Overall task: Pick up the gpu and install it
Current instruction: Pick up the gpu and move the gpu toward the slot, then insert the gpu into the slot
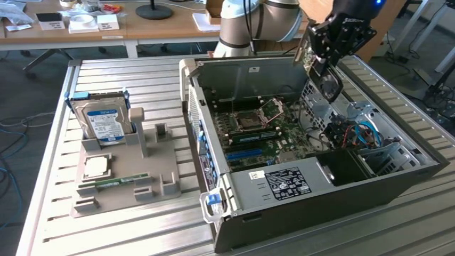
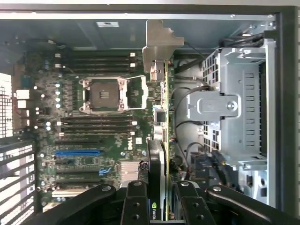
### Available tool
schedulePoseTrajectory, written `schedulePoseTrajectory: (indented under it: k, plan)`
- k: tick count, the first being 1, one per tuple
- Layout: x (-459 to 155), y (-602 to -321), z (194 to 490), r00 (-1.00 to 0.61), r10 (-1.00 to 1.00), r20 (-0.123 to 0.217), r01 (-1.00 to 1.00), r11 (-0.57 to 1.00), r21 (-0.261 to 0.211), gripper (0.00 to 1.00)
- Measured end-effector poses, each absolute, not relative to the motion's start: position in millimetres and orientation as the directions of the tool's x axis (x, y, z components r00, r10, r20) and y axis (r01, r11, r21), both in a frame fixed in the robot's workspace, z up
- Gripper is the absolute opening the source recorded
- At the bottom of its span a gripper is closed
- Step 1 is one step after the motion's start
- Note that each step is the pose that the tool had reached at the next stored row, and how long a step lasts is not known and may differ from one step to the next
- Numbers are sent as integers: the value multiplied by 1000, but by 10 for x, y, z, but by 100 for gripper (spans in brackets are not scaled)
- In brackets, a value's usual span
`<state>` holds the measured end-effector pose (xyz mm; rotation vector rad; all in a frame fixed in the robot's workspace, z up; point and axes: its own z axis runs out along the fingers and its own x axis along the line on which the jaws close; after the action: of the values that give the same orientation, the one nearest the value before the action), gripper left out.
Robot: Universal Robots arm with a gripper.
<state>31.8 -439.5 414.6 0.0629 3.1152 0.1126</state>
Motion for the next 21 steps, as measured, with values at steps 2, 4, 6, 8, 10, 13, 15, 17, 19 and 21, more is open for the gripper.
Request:
schedulePoseTrajectory:
  k: [2, 4, 6, 8, 10, 13, 15, 17, 19, 21]
  plan:
    - [369, -4395, 4146, -999, 41, -22, 40, 997, 73, 27]
    - [411, -4395, 4146, -999, 41, -22, 39, 997, 73, 27]
    - [426, -4395, 4146, -999, 41, -22, 39, 997, 73, 27]
    - [425, -4395, 4146, -999, 41, -22, 39, 997, 73, 27]
    - [426, -4395, 4146, -999, 41, -22, 40, 997, 73, 27]
    - [466, -4395, 4146, -999, 41, -22, 39, 997, 73, 27]
    - [486, -4395, 4146, -999, 41, -22, 40, 997, 73, 27]
    - [507, -4395, 4146, -999, 41, -22, 40, 997, 73, 27]
    - [513, -4395, 4146, -999, 41, -22, 40, 997, 73, 27]
    - [513, -4395, 4146, -999, 41, -22, 39, 997, 73, 27]
